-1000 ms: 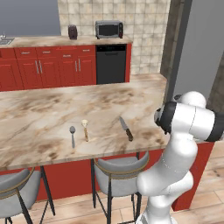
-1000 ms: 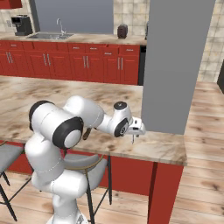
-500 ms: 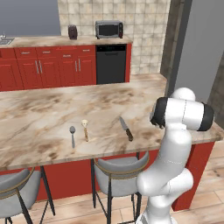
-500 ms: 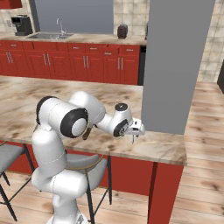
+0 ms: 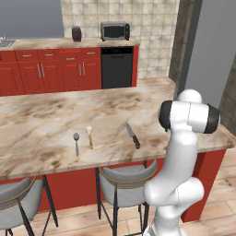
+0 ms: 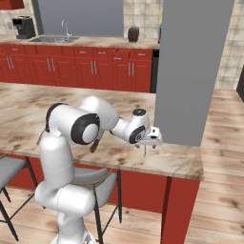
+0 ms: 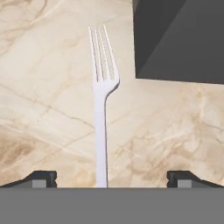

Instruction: Pick up the metallic utensils from the counter and place them in the open drawer. Make sure not to pick up any wooden utensils.

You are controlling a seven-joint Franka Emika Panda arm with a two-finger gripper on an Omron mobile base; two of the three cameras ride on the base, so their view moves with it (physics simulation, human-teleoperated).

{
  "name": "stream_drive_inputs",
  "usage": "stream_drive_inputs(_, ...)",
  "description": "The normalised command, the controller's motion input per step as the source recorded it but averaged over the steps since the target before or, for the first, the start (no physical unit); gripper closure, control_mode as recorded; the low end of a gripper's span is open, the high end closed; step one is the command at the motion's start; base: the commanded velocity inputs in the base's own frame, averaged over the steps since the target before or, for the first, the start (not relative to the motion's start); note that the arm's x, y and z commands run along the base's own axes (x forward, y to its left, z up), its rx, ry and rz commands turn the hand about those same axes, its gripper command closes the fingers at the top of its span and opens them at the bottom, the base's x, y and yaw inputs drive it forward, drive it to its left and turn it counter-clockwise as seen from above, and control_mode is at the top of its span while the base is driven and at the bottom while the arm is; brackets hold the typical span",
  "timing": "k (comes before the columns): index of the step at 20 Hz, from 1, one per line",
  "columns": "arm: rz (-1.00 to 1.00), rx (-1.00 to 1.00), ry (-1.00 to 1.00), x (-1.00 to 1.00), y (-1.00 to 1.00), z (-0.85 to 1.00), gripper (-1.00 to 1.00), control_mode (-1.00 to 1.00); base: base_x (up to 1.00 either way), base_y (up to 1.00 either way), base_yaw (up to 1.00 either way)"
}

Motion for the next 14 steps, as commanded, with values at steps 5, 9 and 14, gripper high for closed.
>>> stream_drive_inputs(5, 0.02, 0.04, 0.02, 0.00, -0.02, -0.21, -1.00, -1.00, 0.00, 0.00, 0.00)
stream_drive_inputs(9, 0.00, 0.08, 0.00, 0.07, 0.00, -0.32, -1.00, -1.00, 0.00, 0.00, 0.00)
stream_drive_inputs(14, 0.00, 0.07, 0.01, 0.02, 0.00, -0.29, -1.00, -1.00, 0.00, 0.00, 0.00)
